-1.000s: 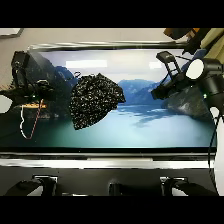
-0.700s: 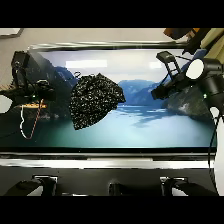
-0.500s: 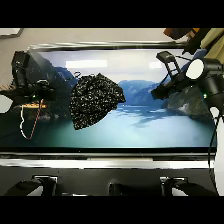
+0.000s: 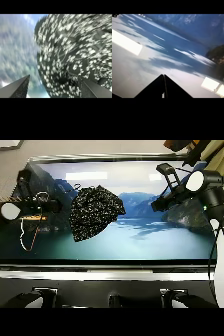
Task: Fold the clothes and pants, and hang the long-sleeved shirts on hangers.
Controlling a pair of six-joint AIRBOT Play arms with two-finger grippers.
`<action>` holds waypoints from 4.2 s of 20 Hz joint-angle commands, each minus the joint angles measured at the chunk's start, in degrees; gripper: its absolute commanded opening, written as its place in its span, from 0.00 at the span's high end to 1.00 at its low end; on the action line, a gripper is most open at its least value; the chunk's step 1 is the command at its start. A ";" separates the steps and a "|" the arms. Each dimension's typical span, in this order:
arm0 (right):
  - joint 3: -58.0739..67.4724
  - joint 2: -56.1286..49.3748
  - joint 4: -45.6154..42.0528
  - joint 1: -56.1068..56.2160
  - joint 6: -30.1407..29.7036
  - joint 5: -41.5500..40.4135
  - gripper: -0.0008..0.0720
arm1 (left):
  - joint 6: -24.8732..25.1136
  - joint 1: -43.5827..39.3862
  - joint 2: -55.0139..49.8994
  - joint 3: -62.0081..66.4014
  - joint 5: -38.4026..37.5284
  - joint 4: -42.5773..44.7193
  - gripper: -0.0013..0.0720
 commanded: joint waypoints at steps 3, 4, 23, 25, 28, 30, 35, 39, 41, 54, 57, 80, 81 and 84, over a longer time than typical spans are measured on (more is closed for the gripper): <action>-0.02 -0.04 0.02 0.07 0.11 0.02 0.94 | -0.57 4.44 -15.63 -0.02 -6.93 -15.43 0.00; -0.02 -0.04 0.02 0.07 0.11 0.00 0.94 | 1.25 4.44 -18.27 -0.02 -7.02 -18.03 0.00; -3.06 -3.34 -1.60 -1.07 26.60 -12.17 0.46 | 7.74 0.37 -25.77 -0.02 -6.45 -28.17 0.95; -4.50 -7.80 -0.79 -1.07 36.98 -16.28 0.24 | 7.74 0.48 -25.29 -0.02 -6.45 -28.17 0.95; -4.48 -17.20 18.45 -1.01 31.91 -20.68 0.23 | 7.72 0.48 -25.03 -0.02 -6.45 -28.22 0.95; -4.48 -23.02 36.65 -0.96 21.05 -22.58 0.22 | 7.72 0.48 -25.03 -0.02 -6.49 -28.22 0.95; -4.48 -31.61 54.14 -0.96 10.84 -25.79 0.22 | 7.72 0.48 -25.03 -0.02 -7.15 -28.20 0.95; -4.48 -33.90 57.18 -0.48 11.43 -26.23 0.22 | 7.72 0.48 -25.03 -0.02 -7.82 -28.20 0.95; -4.48 -34.71 58.55 1.18 11.43 -27.54 0.22 | 7.74 0.48 -25.03 -0.02 -7.74 -28.20 0.95; 2.25 -3.74 45.03 -9.27 12.35 -30.14 0.94 | 5.14 4.55 -8.33 19.45 -7.72 -19.76 0.96; 8.35 8.79 40.94 -13.73 13.73 -29.59 0.94 | 5.14 5.66 -0.09 28.76 -7.72 -18.88 0.95; 15.45 7.74 25.14 -15.19 30.97 -28.20 0.94 | -17.81 5.73 8.96 26.75 0.55 -1.29 0.95; 15.45 2.16 26.34 -13.18 30.97 -28.61 0.94 | -17.81 5.70 4.94 26.47 0.87 -1.31 0.95; 15.45 -12.17 26.40 -7.30 30.49 -29.35 0.94 | -17.81 4.59 -7.80 26.51 2.64 -1.55 0.95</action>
